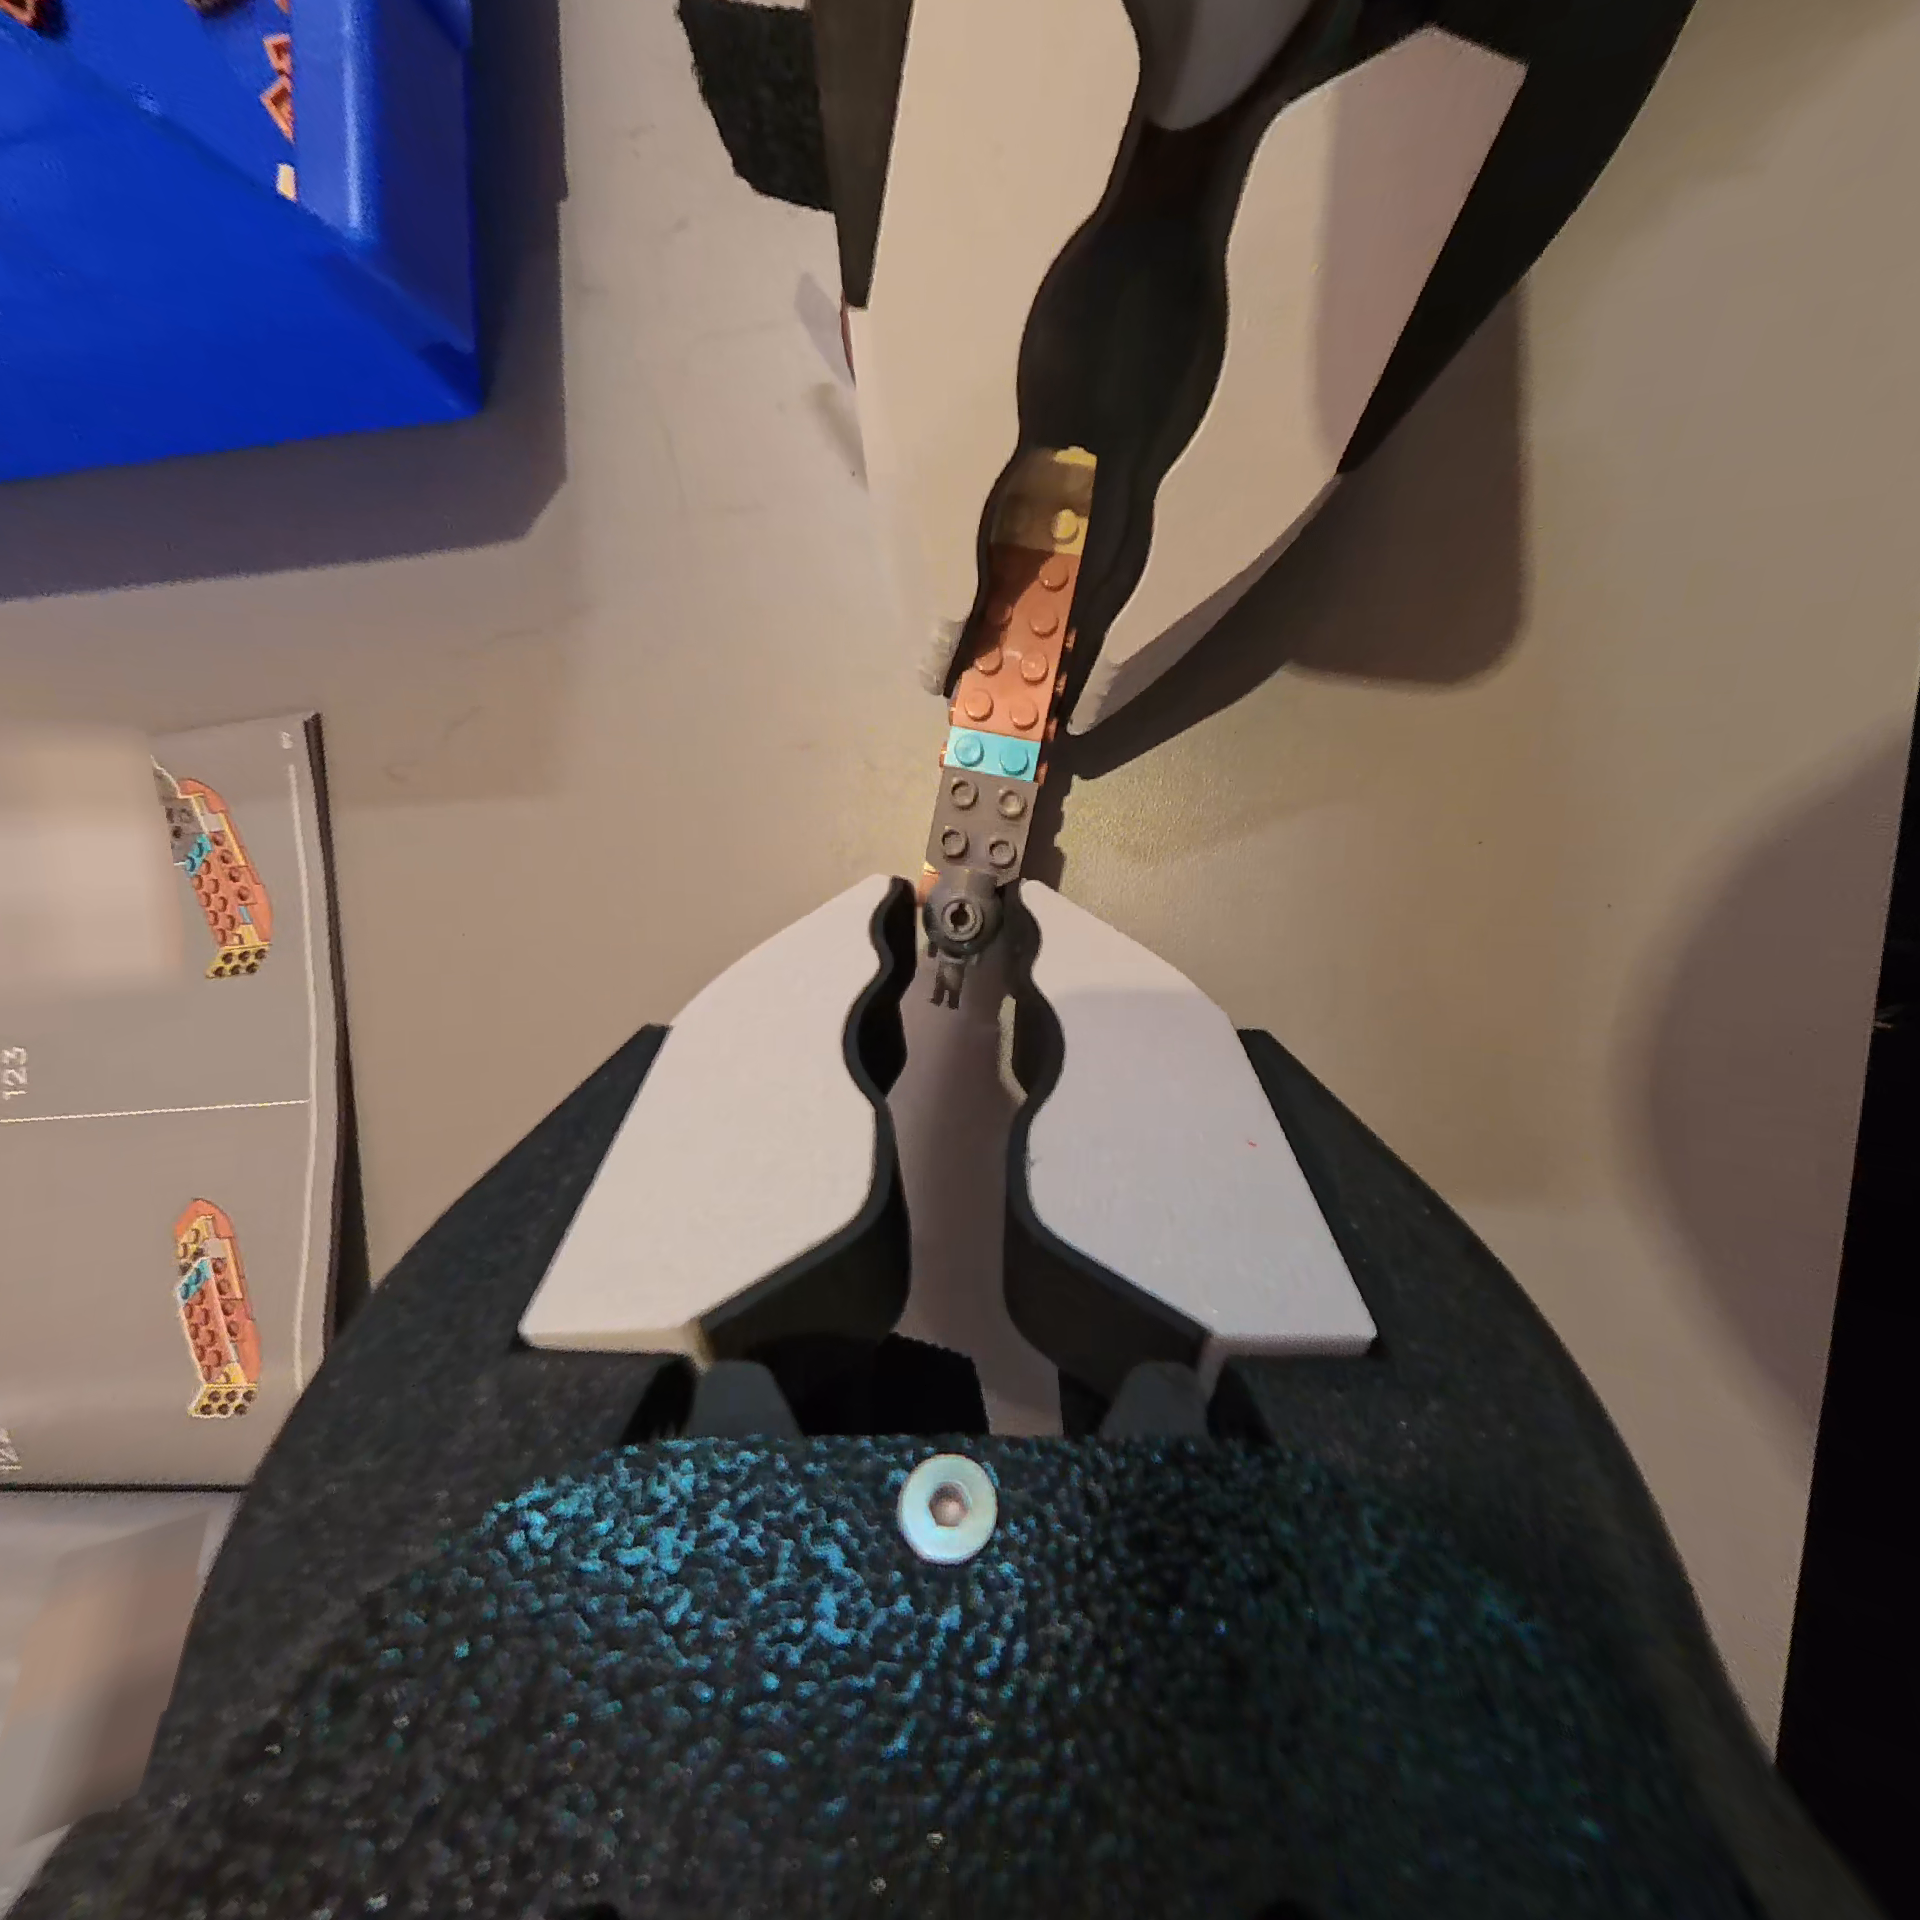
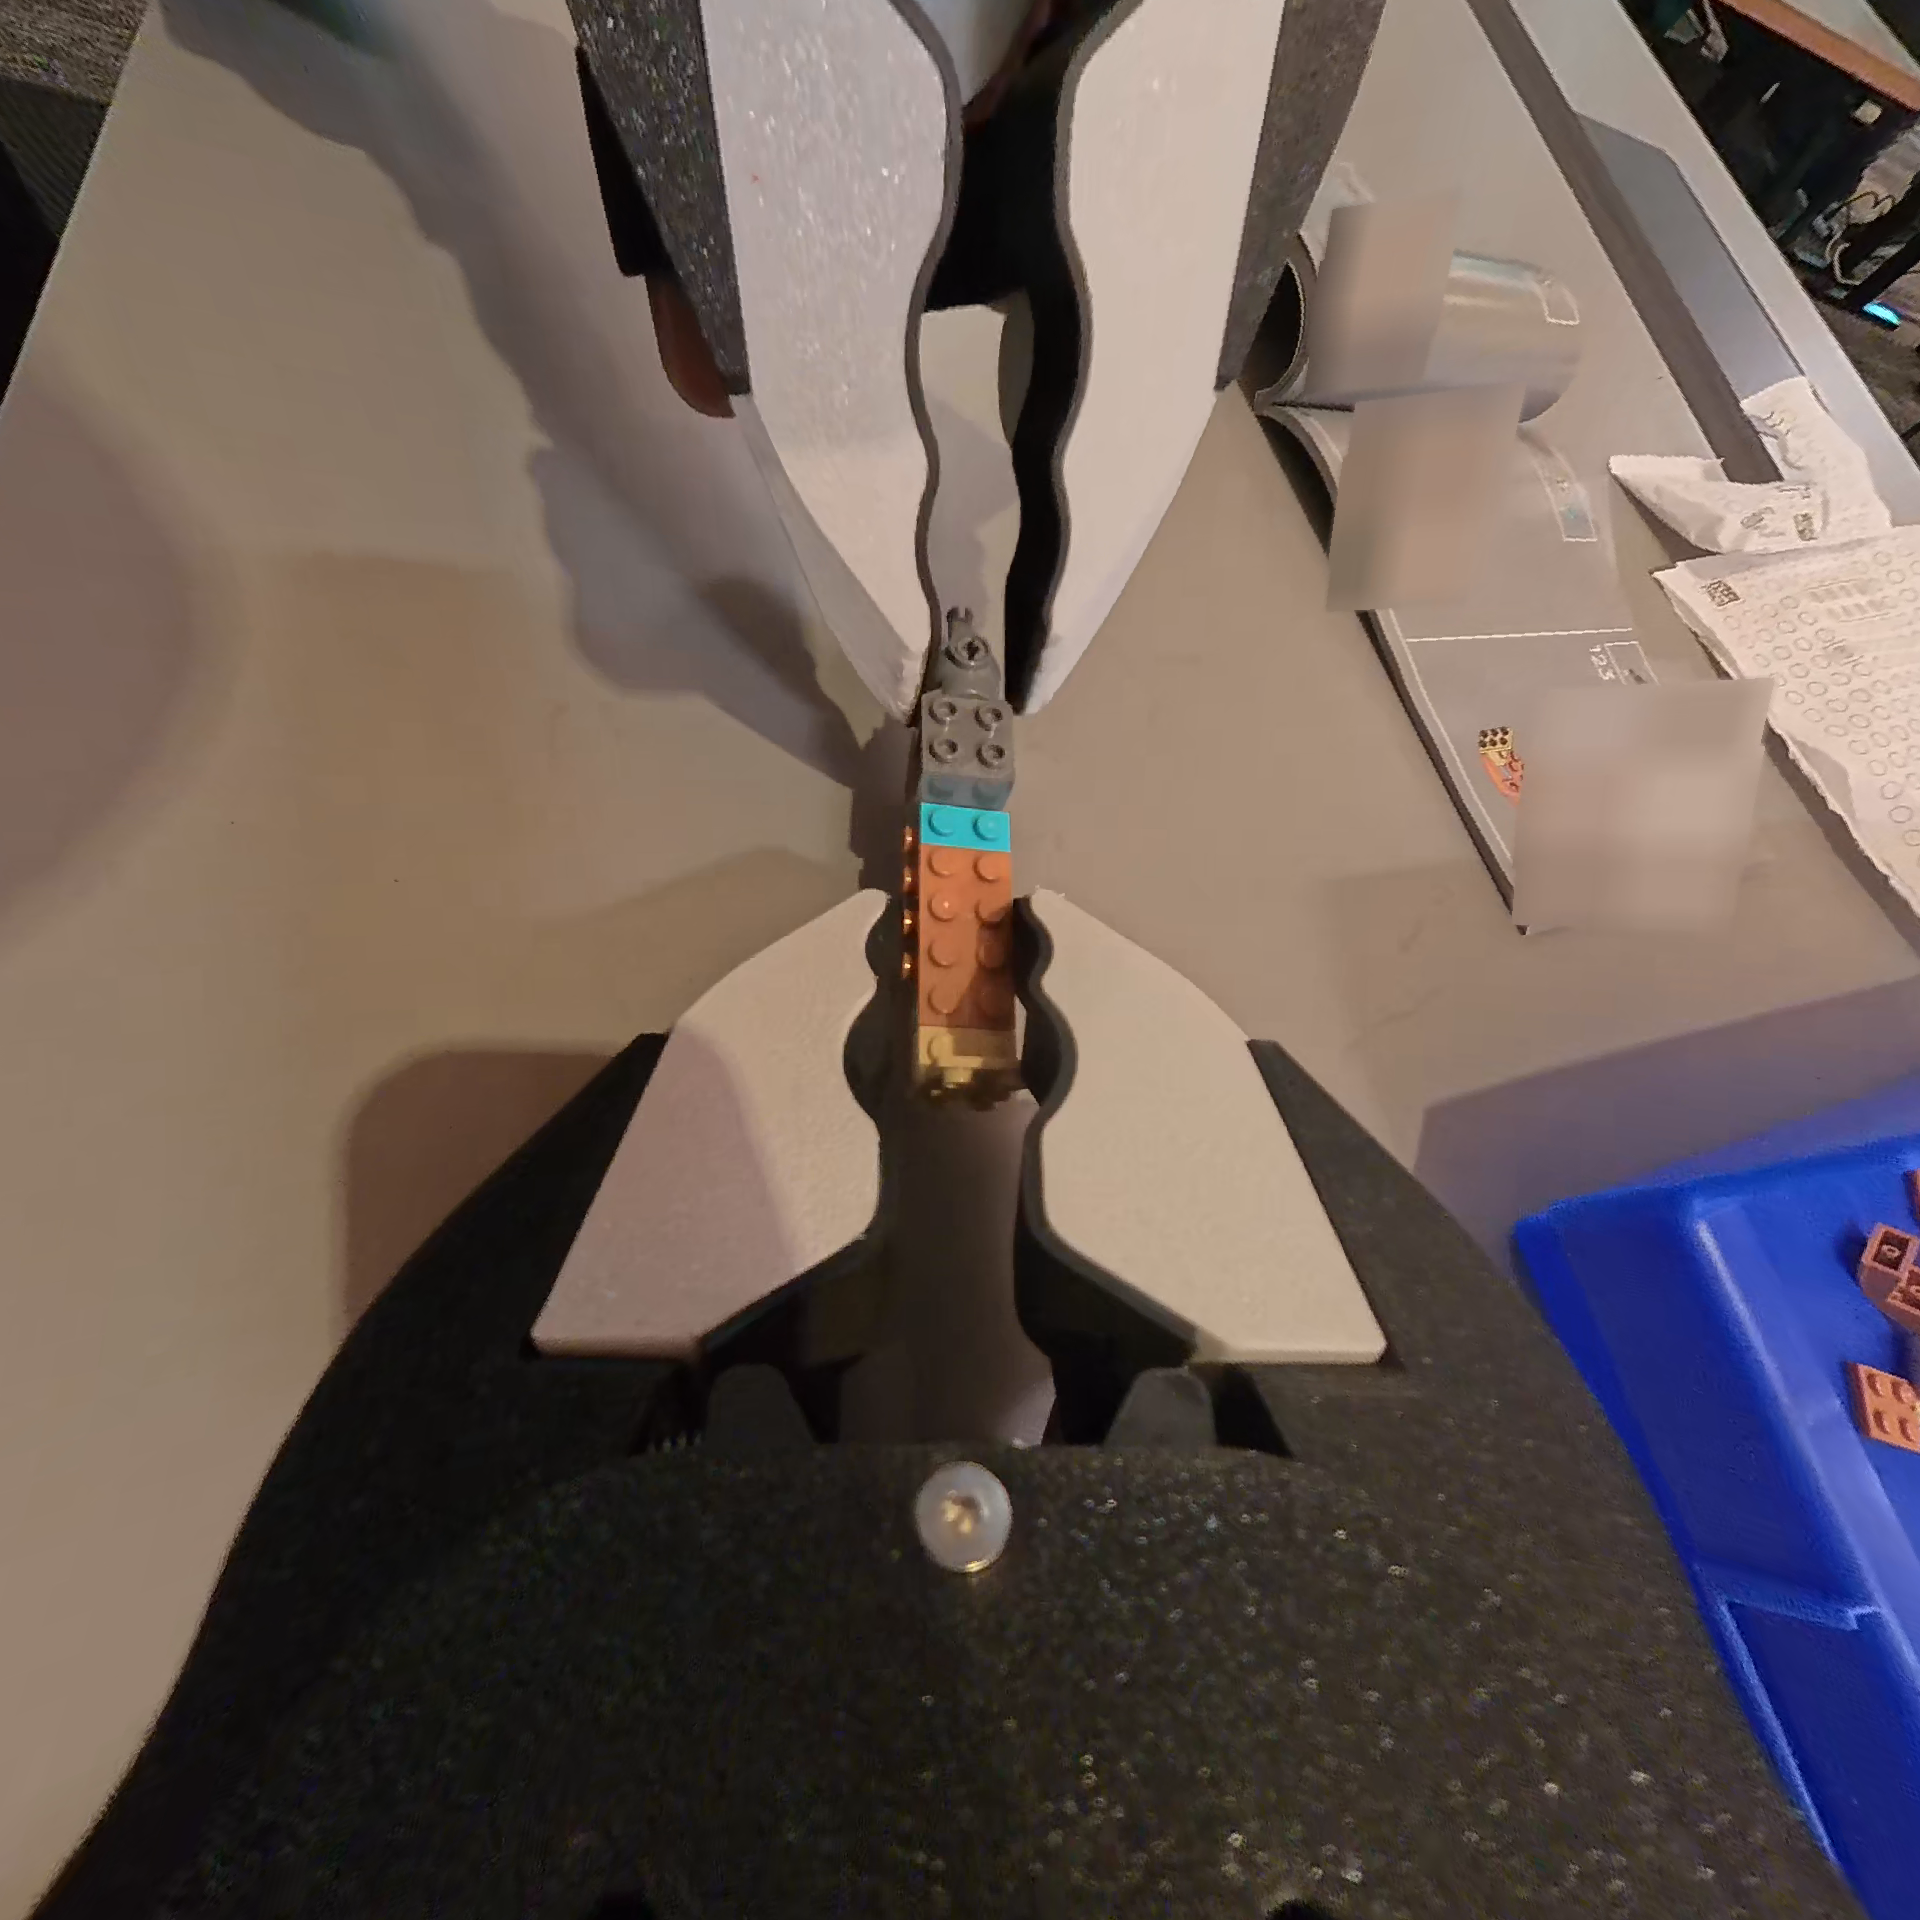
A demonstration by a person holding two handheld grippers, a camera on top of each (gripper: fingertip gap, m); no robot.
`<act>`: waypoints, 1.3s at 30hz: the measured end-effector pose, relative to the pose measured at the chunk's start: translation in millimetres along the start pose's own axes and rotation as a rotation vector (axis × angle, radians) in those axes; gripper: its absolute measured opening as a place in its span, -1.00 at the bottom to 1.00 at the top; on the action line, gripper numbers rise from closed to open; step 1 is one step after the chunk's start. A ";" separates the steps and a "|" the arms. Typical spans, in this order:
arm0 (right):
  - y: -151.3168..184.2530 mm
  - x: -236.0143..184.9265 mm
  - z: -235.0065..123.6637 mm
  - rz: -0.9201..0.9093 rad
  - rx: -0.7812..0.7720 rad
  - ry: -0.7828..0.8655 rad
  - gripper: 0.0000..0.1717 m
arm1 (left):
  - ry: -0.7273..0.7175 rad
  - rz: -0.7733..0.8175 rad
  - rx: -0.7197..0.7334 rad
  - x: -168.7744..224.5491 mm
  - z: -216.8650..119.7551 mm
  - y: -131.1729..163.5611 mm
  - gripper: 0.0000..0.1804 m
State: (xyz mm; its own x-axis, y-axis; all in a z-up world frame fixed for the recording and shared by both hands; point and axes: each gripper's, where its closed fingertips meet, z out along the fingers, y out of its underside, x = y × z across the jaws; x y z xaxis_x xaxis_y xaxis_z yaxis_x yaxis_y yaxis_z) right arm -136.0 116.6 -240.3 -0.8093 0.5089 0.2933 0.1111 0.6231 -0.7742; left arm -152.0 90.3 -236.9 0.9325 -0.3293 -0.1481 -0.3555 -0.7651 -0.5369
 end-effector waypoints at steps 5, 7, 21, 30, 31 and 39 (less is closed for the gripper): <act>-0.2 0.1 -0.1 0.002 0.002 -0.001 -0.77 | -0.006 -0.007 0.000 -1.9 -0.3 -0.2 -0.79; -0.3 0.0 0.0 0.002 0.002 -0.002 -0.77 | -0.008 -0.006 -0.004 -1.8 0.0 0.4 -0.77; -2.5 -1.1 0.5 0.008 0.013 -0.010 -0.77 | 0.017 -0.004 0.009 1.5 1.4 -1.3 -0.77; -2.6 -2.5 0.6 0.000 0.012 -0.015 -0.77 | 0.031 0.033 0.009 4.2 0.5 -4.1 -0.81; -2.5 -2.8 0.6 -0.002 0.011 -0.016 -0.77 | 0.033 0.038 0.007 4.5 0.7 -4.1 -0.82; -2.2 -4.3 0.6 -0.011 0.010 -0.024 -0.77 | 0.051 0.065 -0.008 6.3 1.8 -4.0 -0.82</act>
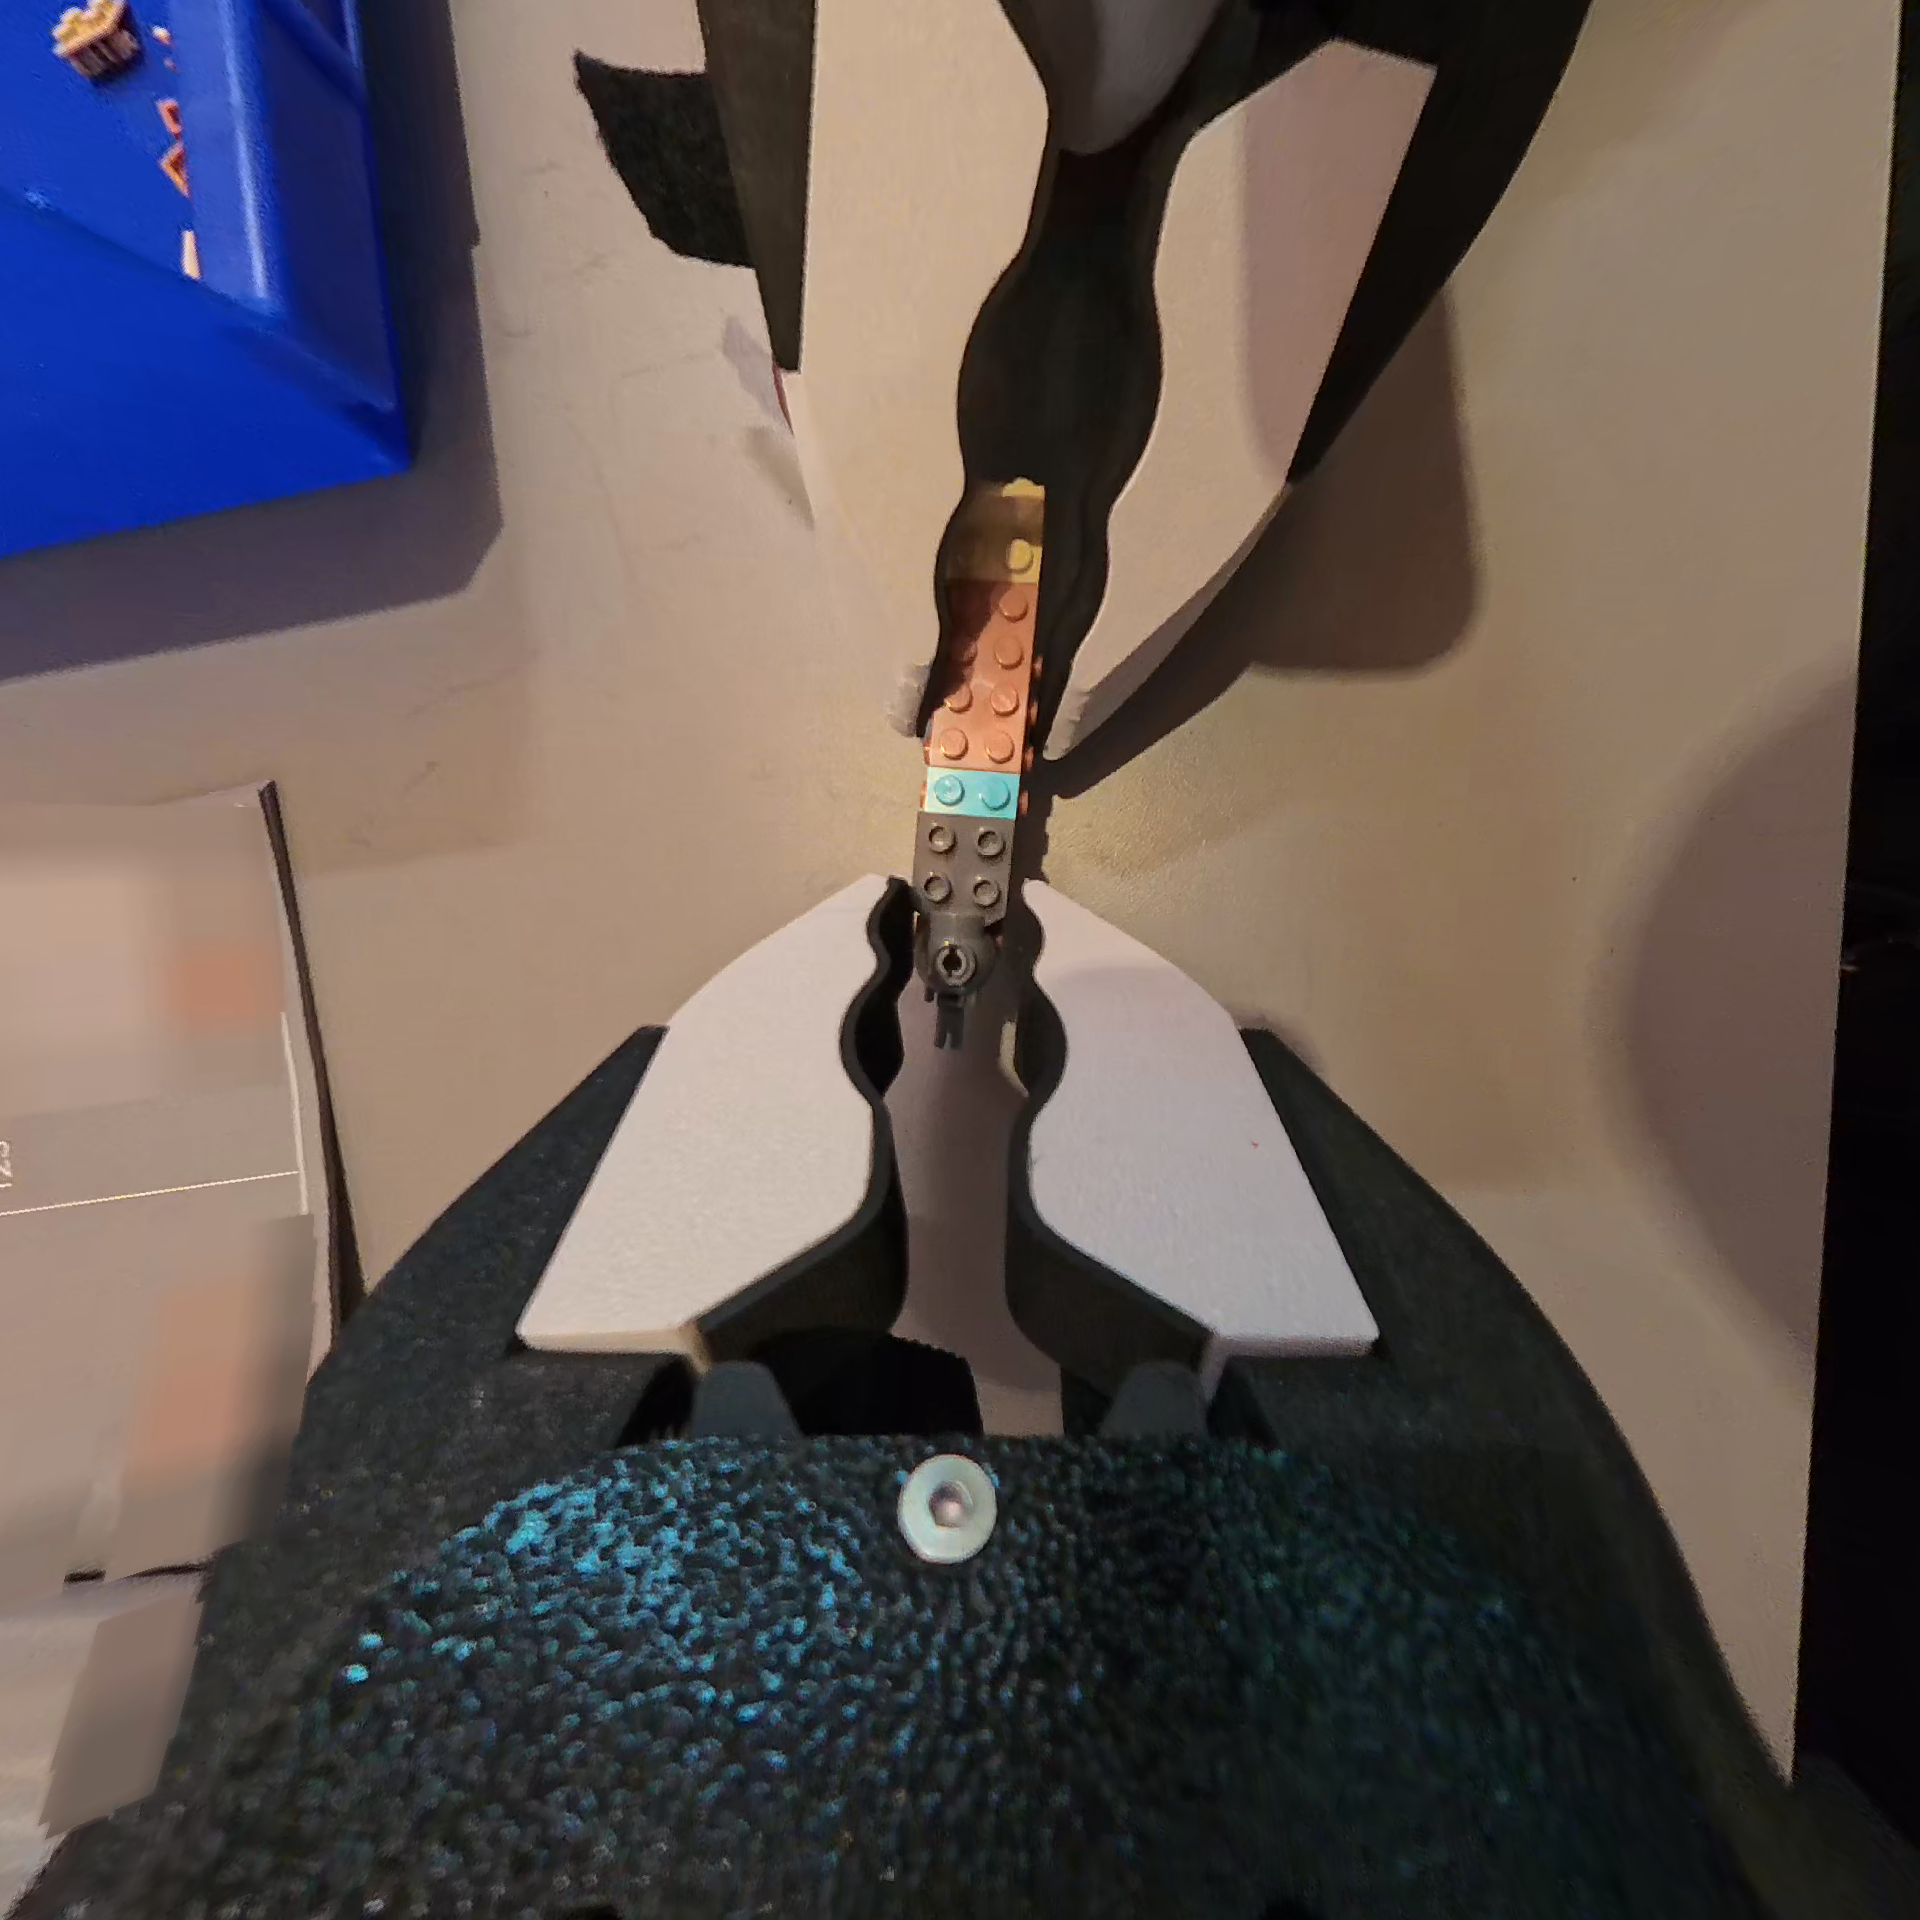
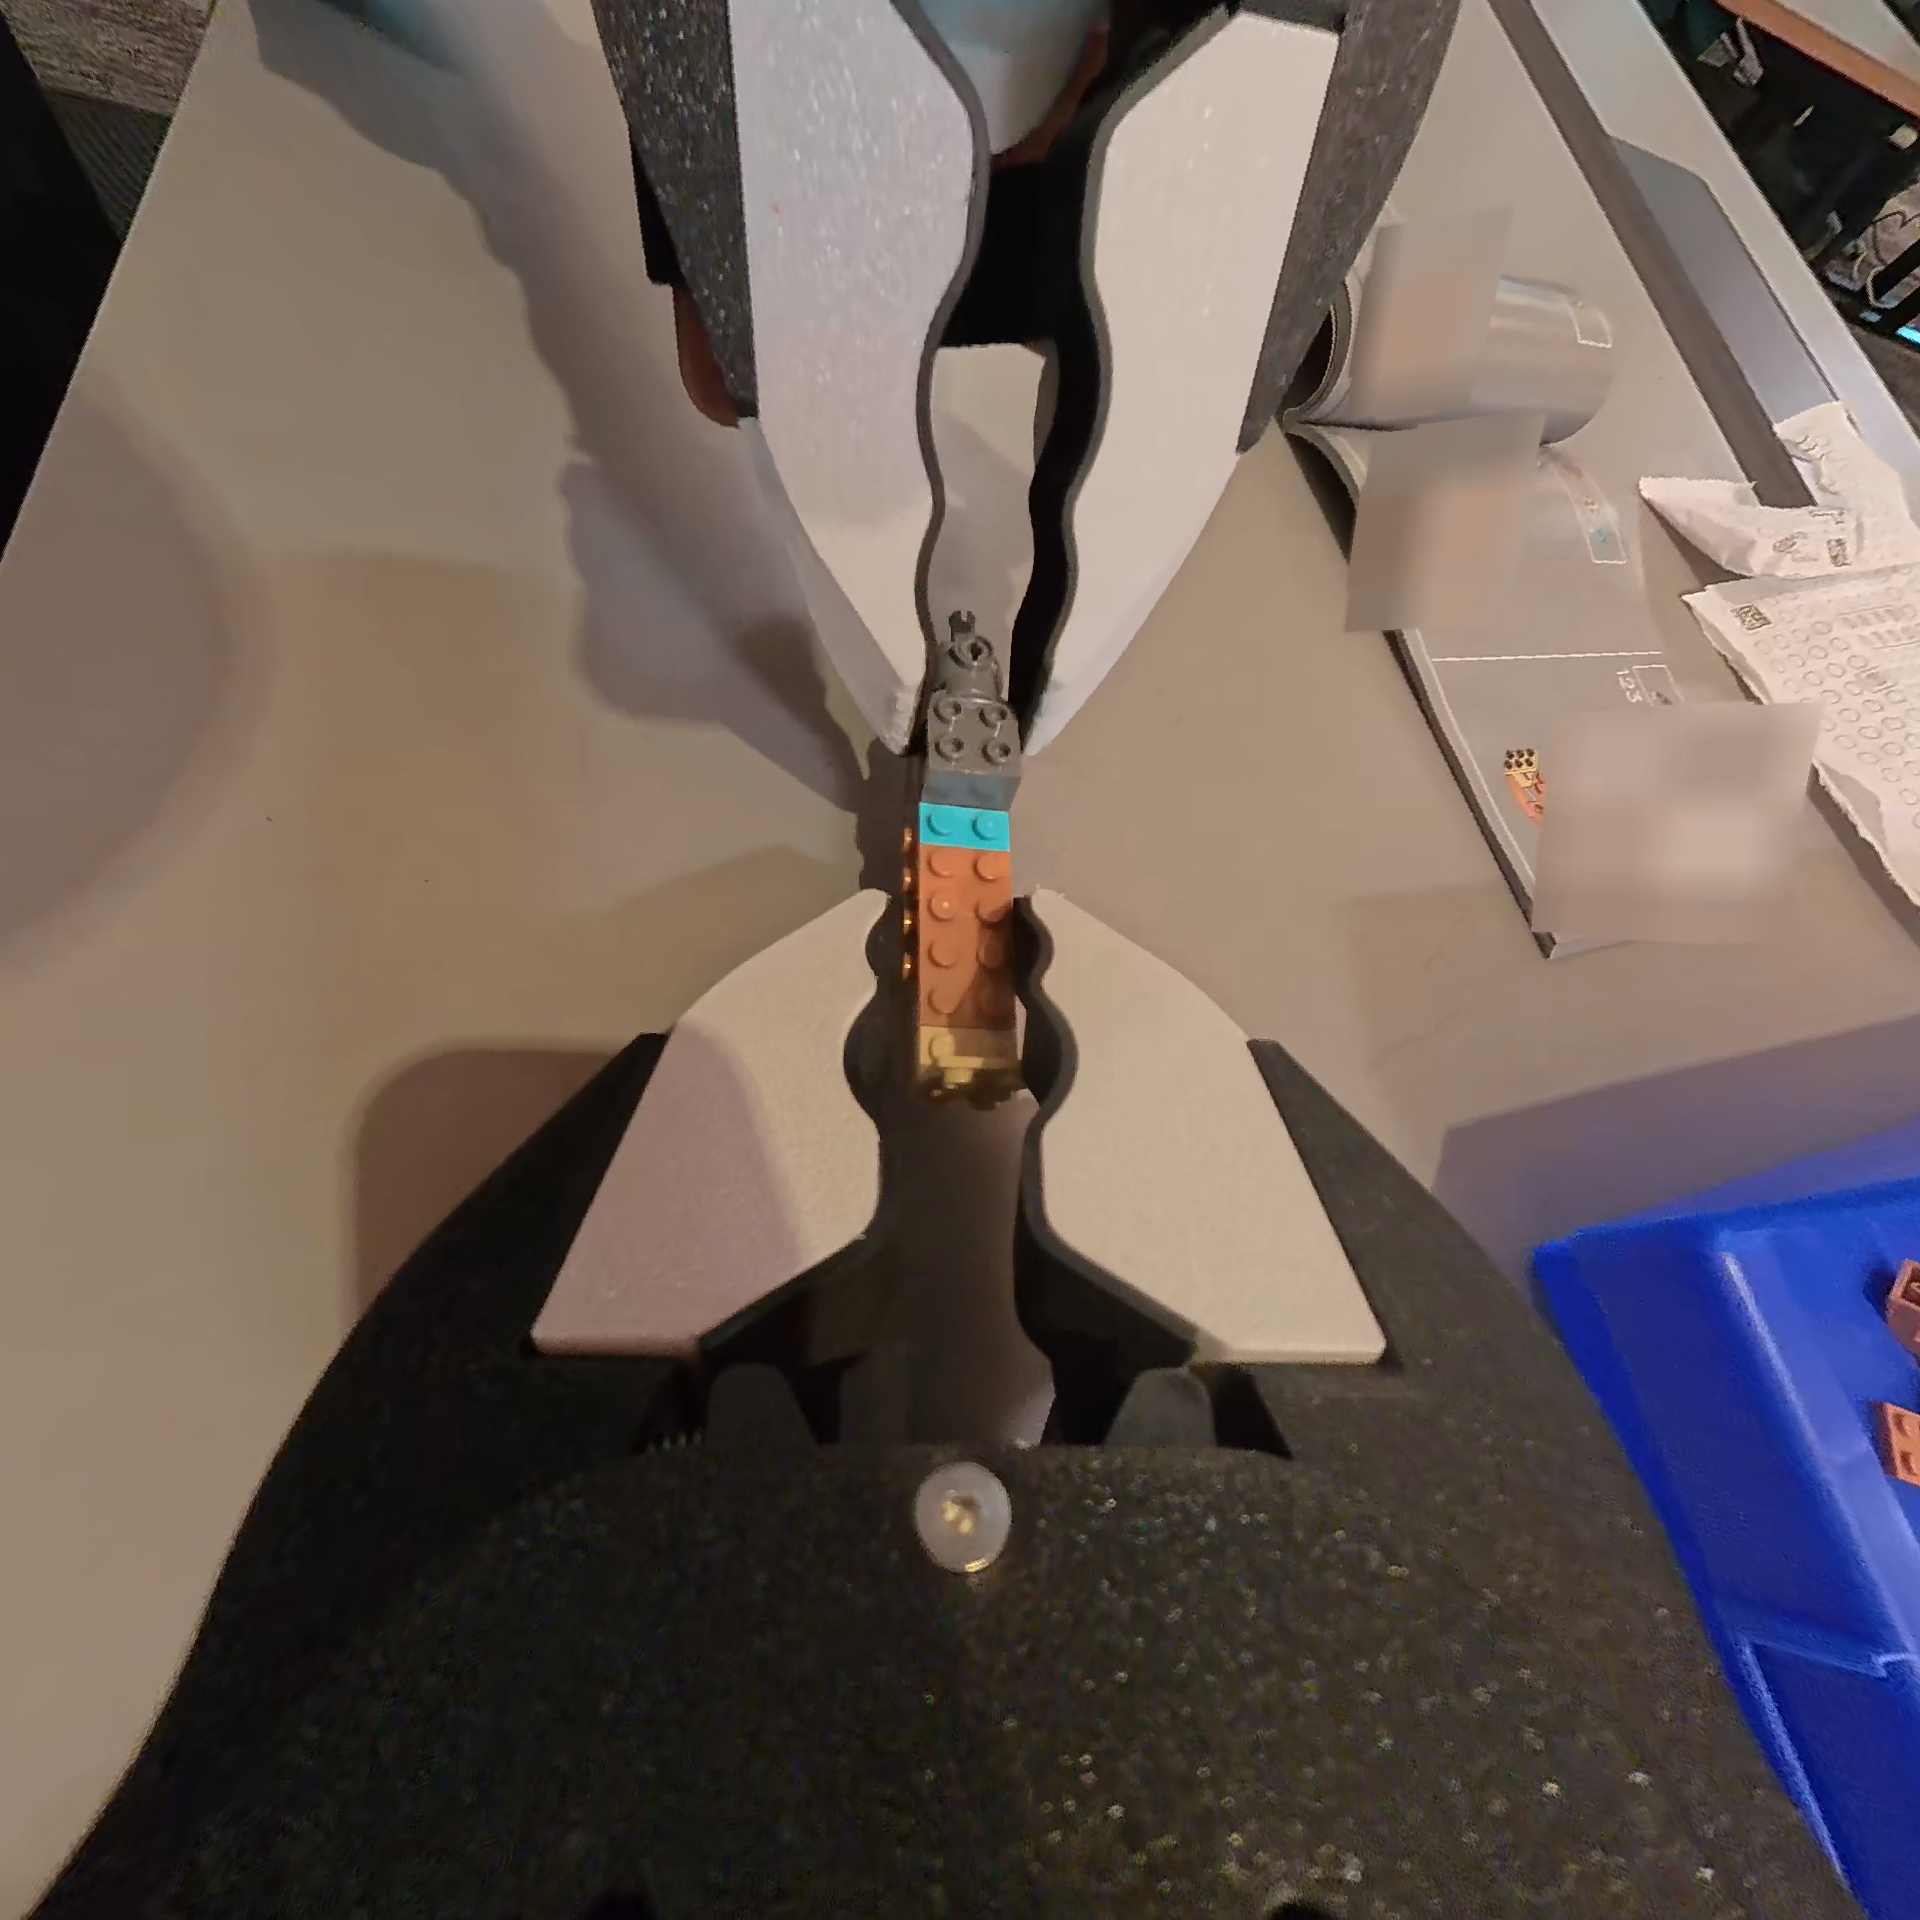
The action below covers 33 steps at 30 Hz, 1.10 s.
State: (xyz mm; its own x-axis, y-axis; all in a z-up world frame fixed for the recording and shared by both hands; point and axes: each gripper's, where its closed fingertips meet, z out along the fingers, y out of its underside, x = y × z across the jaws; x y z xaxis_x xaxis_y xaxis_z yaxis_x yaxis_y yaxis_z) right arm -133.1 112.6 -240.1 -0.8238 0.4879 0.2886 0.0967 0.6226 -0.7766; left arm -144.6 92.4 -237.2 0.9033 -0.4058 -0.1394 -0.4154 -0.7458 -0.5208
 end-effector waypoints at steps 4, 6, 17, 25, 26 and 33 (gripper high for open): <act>-0.2 -0.5 0.0 -0.003 0.002 -0.002 -0.77 | 0.008 0.011 -0.004 0.7 0.6 -0.3 -0.81; -0.7 -0.4 -0.3 -0.001 0.006 -0.002 -0.77 | 0.013 0.011 -0.004 1.3 1.0 -0.5 -0.80; -2.9 3.5 -3.8 0.046 0.037 -0.007 -0.77 | 0.038 -0.100 0.131 -1.2 -8.2 -4.1 -0.65; -9.8 7.1 -9.8 0.127 0.093 -0.043 -0.77 | -0.143 -0.059 0.553 -13.6 -27.8 -15.5 -0.49; -10.7 7.0 -10.2 0.140 0.098 -0.052 -0.77 | -0.187 0.007 0.583 -12.9 -30.9 -16.2 -0.47; -9.7 10.2 -8.2 0.192 0.069 -0.053 -0.77 | -0.589 0.535 0.462 -12.1 -35.1 -21.5 -0.37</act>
State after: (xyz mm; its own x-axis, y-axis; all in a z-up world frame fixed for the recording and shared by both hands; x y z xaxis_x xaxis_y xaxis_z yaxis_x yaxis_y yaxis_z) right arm -137.8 116.5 -225.0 -0.8225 0.5594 0.1027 0.2180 0.4769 -0.8515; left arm -150.4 94.8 -194.8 0.5644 -0.2069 -0.7991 -0.8240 -0.1990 -0.5304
